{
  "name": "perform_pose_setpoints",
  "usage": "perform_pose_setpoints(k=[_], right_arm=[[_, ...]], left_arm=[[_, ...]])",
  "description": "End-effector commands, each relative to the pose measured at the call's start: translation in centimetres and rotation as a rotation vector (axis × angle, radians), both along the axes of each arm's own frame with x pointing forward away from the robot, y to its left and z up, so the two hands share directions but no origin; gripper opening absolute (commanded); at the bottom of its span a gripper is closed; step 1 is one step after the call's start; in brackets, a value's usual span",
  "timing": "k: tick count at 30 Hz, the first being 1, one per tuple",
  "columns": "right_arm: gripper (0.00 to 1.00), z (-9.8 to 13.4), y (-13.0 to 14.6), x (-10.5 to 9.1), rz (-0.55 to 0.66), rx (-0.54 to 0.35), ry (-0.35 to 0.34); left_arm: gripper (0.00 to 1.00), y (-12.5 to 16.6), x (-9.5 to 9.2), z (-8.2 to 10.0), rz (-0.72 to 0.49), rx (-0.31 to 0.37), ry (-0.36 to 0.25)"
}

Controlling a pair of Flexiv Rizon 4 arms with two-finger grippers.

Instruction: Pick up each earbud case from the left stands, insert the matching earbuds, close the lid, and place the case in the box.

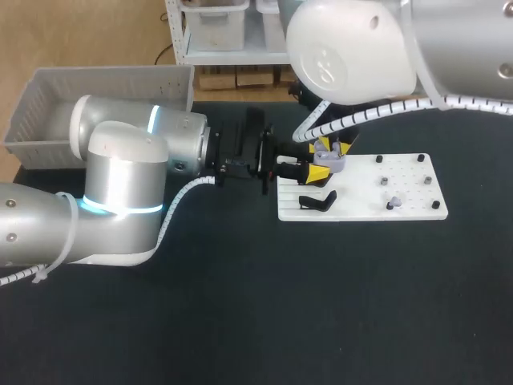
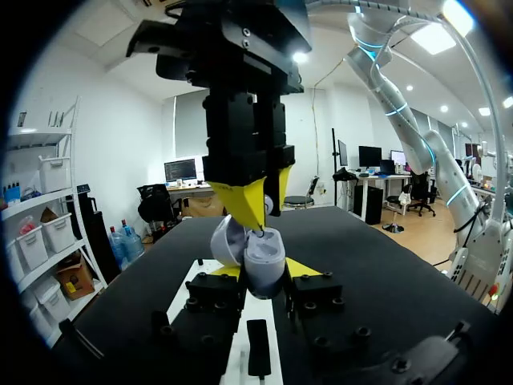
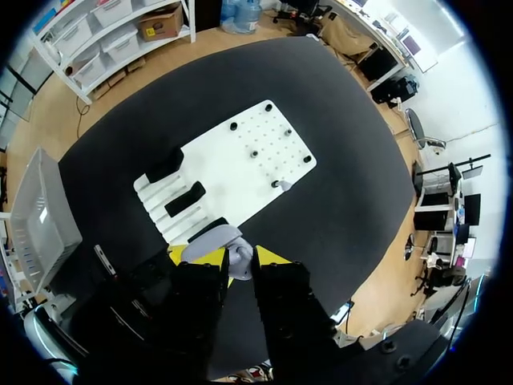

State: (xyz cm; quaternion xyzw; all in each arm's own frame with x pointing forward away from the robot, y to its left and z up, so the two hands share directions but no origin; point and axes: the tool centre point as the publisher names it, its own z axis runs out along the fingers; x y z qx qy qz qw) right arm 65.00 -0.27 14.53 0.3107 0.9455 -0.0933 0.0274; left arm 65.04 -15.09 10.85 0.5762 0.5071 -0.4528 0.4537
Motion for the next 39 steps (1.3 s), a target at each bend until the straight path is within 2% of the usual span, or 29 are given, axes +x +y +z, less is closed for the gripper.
perform_pose_setpoints(k=[1,8,11,13,16,19,20,23,27,28,30,34,39], right_arm=[[0.00,-0.4,0.2,0.0,0.012,-0.002,0.005],[0.00,-0.8,0.3,-0.1,0.040,0.009,0.007],[0.58,-0.6,0.4,-0.9,0.061,0.013,0.001],[0.71,-0.1,0.3,-1.8,0.074,0.046,-0.035],[0.68,0.5,-0.1,-3.6,0.116,0.101,-0.091],[0.50,1.0,-0.4,-5.3,0.235,0.139,-0.160],[0.48,1.1,-0.6,-5.9,0.271,0.133,-0.185],[0.42,1.2,-1.8,-7.1,0.394,0.187,-0.286],[0.42,0.7,-3.6,-8.5,0.419,0.220,-0.403],[0.41,0.5,-4.1,-8.6,0.407,0.220,-0.412],[0.44,-0.2,-4.8,-8.8,0.392,0.249,-0.435],[0.48,-2.2,-6.2,-8.3,0.362,0.275,-0.420],[0.45,-4.7,-7.9,-7.1,0.338,0.292,-0.403]], left_arm=[[0.00,0.0,0.1,0.0,-0.001,0.001,0.000],[0.00,0.0,0.1,0.0,-0.001,0.001,0.000],[0.00,0.0,0.1,0.0,-0.001,0.001,0.000],[0.00,0.0,0.1,0.0,-0.001,0.001,0.000],[0.00,0.0,0.1,0.0,-0.001,0.001,0.000],[0.00,0.0,0.1,0.0,-0.001,0.001,0.000],[0.00,0.0,0.1,0.0,-0.001,0.001,0.000],[0.00,0.0,0.1,0.0,-0.001,0.001,0.000],[0.00,0.0,0.1,0.0,-0.001,0.001,0.000],[0.00,0.0,0.1,0.0,-0.001,0.001,0.000],[0.00,0.0,0.1,0.0,-0.001,0.001,0.000],[0.00,0.0,0.1,0.0,-0.001,0.001,0.000],[0.00,0.0,0.1,0.0,-0.001,0.001,0.000]])
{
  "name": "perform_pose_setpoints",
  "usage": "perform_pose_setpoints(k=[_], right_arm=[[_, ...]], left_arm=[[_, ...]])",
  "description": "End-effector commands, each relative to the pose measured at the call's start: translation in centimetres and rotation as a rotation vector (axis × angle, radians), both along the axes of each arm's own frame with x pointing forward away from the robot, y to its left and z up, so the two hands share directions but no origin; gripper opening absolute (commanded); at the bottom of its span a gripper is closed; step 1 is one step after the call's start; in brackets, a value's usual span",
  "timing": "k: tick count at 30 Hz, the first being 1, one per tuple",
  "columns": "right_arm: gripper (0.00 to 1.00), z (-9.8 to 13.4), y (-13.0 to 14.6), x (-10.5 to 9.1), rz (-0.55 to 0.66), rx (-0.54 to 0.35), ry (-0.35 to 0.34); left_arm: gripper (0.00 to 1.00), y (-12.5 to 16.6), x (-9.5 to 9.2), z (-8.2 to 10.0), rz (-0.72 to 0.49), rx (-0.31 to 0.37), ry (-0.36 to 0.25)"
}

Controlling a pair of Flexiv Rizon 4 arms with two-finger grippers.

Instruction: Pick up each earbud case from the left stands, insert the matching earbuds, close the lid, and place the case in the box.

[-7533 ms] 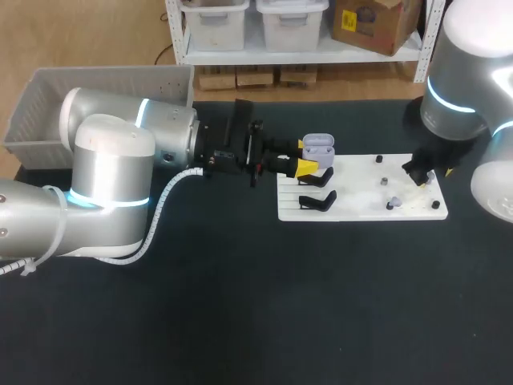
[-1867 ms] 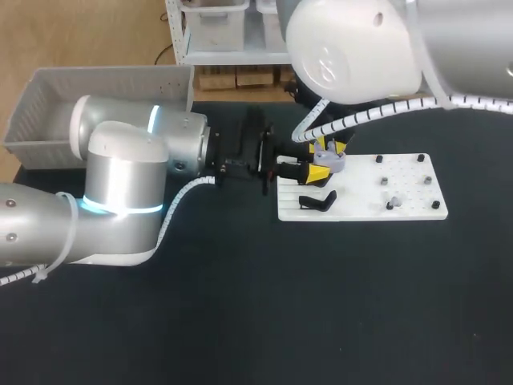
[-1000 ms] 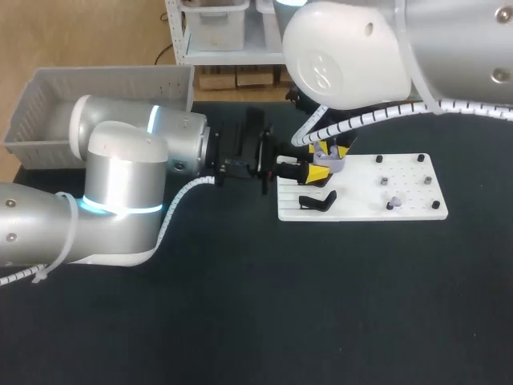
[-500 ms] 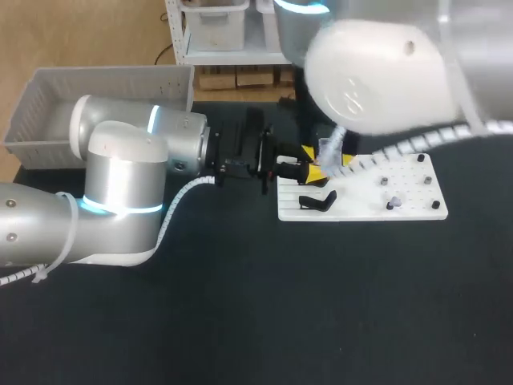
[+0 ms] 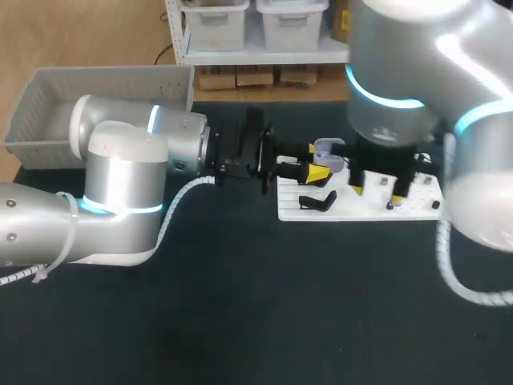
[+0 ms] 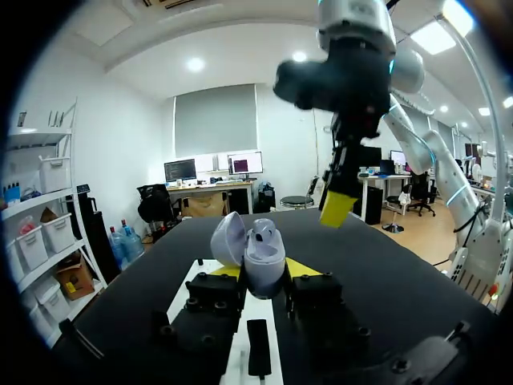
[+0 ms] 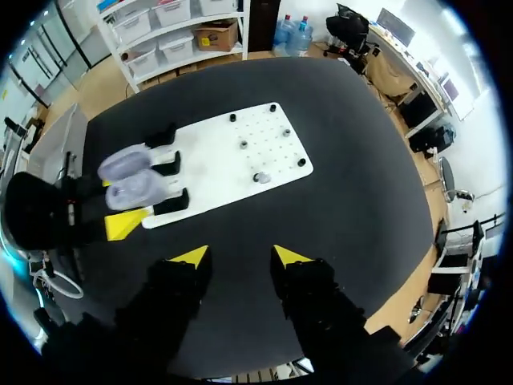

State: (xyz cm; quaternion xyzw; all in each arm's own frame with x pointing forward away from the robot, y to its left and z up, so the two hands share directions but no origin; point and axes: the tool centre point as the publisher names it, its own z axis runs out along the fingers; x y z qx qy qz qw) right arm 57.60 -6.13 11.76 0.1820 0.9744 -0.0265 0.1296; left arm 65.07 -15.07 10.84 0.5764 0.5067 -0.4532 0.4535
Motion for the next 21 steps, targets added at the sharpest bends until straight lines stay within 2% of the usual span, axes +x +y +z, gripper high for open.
perform_pose_setpoints(k=[1,8,15,21], right_arm=[[0.44,-2.4,-2.3,0.5,0.069,0.250,-0.158],[0.47,-5.0,-3.1,2.2,0.076,0.247,-0.145],[0.43,-7.4,-4.3,4.0,0.087,0.245,-0.113],[0.45,-8.4,-5.2,5.0,0.099,0.239,-0.100]], left_arm=[[0.00,0.0,0.0,0.0,0.000,0.001,0.000],[0.00,0.0,0.0,0.0,0.000,0.001,0.000],[0.00,0.0,0.0,0.0,0.000,0.001,0.000],[0.00,0.0,0.0,0.0,0.000,0.001,0.000]])
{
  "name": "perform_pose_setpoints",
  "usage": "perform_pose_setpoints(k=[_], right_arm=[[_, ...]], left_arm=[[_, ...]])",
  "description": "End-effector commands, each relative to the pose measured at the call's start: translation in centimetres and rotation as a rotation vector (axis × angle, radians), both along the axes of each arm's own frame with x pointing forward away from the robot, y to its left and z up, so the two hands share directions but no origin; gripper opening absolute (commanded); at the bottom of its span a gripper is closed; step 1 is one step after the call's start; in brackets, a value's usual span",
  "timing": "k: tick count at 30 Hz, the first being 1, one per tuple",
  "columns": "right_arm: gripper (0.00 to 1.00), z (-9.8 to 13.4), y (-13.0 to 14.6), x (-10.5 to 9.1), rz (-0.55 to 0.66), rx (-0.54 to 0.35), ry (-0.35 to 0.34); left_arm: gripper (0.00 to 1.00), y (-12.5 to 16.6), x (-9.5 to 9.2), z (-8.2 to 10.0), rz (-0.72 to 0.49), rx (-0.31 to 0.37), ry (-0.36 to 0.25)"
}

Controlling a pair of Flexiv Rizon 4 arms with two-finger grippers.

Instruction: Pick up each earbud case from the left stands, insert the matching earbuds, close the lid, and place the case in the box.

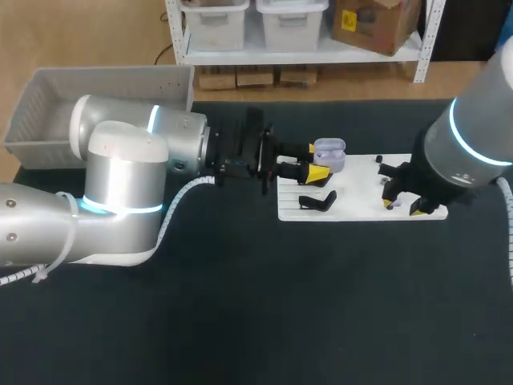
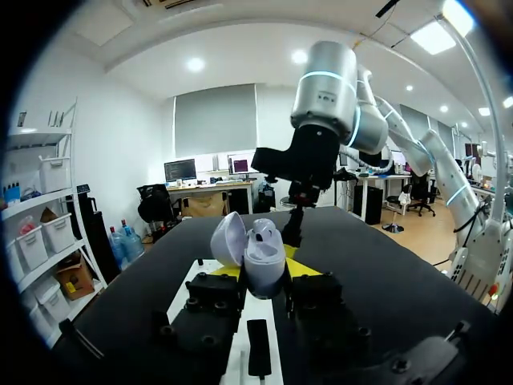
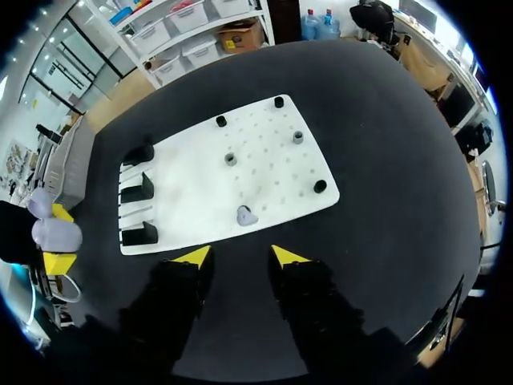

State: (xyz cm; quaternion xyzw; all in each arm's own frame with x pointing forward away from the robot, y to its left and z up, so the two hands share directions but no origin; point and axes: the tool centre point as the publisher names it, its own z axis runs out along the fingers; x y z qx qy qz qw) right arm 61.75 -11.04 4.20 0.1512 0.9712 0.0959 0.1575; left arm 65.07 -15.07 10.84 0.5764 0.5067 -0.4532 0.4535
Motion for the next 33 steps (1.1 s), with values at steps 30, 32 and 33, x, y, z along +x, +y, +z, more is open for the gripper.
perform_pose_setpoints(k=[30,32,33], right_arm=[[0.40,-2.9,-1.0,3.1,0.028,0.038,0.022],[0.37,-3.0,-0.9,3.2,0.030,0.038,0.021],[0.36,-3.0,-0.9,3.2,0.031,0.038,0.021]], left_arm=[[0.00,0.0,0.0,0.0,0.000,0.001,0.000],[0.00,0.0,0.0,0.0,0.000,0.001,0.000],[0.00,0.0,0.0,0.0,0.000,0.001,0.000]])
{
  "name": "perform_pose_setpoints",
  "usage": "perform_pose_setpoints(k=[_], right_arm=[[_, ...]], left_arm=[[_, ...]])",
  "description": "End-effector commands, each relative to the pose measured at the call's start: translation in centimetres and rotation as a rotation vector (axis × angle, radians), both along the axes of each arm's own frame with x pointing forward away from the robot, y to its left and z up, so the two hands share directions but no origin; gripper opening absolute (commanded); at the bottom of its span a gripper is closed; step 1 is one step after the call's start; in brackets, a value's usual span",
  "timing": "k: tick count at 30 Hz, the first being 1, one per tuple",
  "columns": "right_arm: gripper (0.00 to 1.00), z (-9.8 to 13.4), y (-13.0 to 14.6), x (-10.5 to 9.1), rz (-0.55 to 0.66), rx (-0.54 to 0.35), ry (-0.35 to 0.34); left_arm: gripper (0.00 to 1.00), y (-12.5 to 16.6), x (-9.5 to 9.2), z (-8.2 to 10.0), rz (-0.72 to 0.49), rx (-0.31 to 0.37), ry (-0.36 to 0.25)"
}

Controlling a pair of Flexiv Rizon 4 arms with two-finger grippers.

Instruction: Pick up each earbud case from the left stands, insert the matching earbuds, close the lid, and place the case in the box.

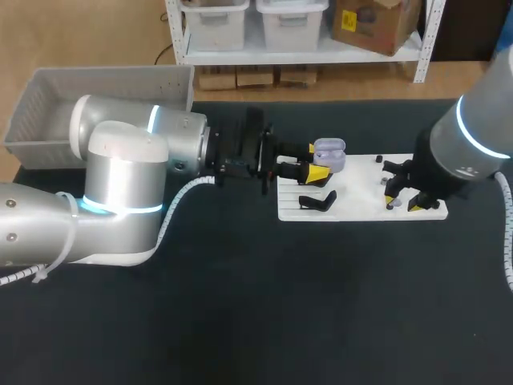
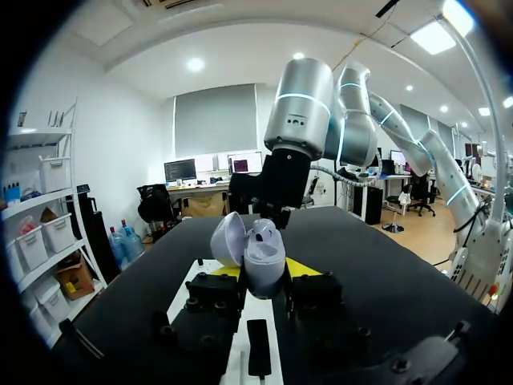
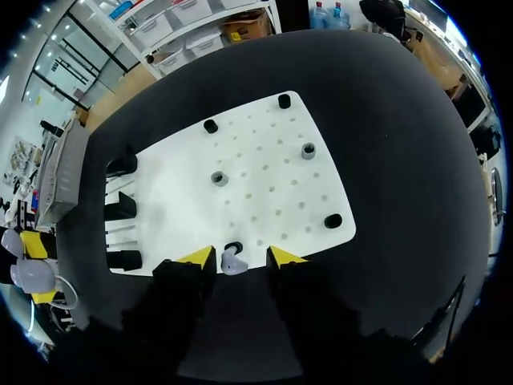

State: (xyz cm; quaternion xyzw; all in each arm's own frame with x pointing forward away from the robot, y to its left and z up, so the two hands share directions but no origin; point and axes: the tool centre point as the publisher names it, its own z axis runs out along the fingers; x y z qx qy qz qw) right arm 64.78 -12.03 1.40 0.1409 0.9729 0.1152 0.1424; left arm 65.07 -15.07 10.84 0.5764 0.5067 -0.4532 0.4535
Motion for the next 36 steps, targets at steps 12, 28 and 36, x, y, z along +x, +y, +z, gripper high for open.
perform_pose_setpoints(k=[12,28,36], right_arm=[[0.00,-0.3,0.2,0.2,0.008,-0.004,0.003],[0.00,5.3,0.7,-1.7,0.007,-0.010,-0.026],[0.00,10.1,2.6,-2.7,0.079,-0.088,0.032]], left_arm=[[0.00,0.0,0.0,0.0,0.000,0.001,0.000],[0.00,0.0,0.0,0.0,0.000,0.001,0.000],[0.00,0.0,0.0,0.0,0.000,0.001,0.000]])
